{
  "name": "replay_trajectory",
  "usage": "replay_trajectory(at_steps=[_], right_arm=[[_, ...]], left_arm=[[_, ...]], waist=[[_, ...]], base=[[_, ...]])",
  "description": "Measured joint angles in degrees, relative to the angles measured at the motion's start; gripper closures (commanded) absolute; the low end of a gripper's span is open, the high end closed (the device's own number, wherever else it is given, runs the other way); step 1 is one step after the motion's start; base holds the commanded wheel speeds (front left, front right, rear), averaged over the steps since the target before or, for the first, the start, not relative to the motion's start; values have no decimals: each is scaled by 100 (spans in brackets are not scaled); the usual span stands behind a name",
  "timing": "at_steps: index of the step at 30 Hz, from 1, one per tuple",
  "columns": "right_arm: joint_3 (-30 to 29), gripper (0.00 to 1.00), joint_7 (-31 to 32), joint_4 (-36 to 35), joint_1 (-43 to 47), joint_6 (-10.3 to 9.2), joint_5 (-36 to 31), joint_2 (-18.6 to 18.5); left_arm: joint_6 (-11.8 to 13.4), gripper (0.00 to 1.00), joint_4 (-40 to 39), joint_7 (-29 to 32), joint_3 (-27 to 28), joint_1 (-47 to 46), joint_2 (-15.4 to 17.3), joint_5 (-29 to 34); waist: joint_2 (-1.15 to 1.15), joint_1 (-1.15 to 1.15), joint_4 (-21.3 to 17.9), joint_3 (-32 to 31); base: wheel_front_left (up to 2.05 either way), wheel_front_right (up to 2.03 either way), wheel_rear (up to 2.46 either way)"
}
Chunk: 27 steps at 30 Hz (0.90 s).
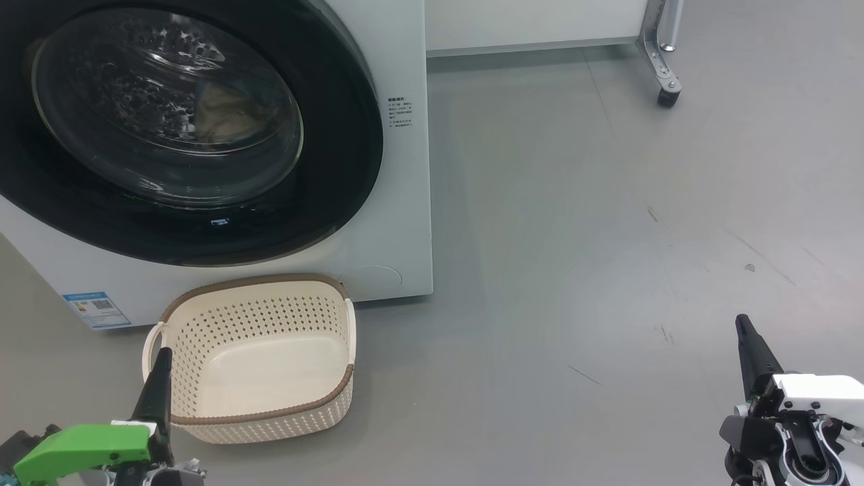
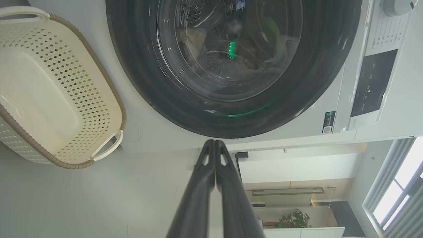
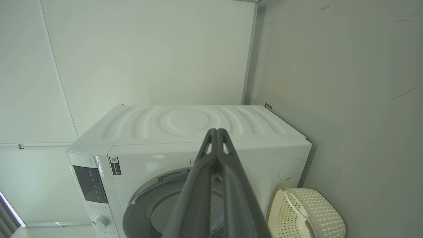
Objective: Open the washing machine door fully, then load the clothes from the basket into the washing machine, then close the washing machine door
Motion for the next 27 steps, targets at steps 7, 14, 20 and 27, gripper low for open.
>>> replay_trajectory(at_steps=[7, 14, 20, 27], right_arm=[[0, 100, 0, -1, 0, 0, 0, 0], [0, 100, 0, -1, 0, 0, 0, 1], [0, 100, 0, -1, 0, 0, 0, 1], [0, 100, 0, -1, 0, 0, 0, 1]], left_arm=[[0, 100, 1, 5, 2, -2, -1, 0], [0, 100, 1, 30, 5, -3, -1, 0], [0, 100, 0, 30, 8, -3, -1, 0], [0, 100, -1, 30, 11, -3, -1, 0]], waist=[[0, 0, 0, 0], [0, 0, 0, 0], [0, 0, 0, 0], [0, 0, 0, 0]], base=[[0, 0, 0], [0, 0, 0], [0, 0, 0], [0, 0, 0]])
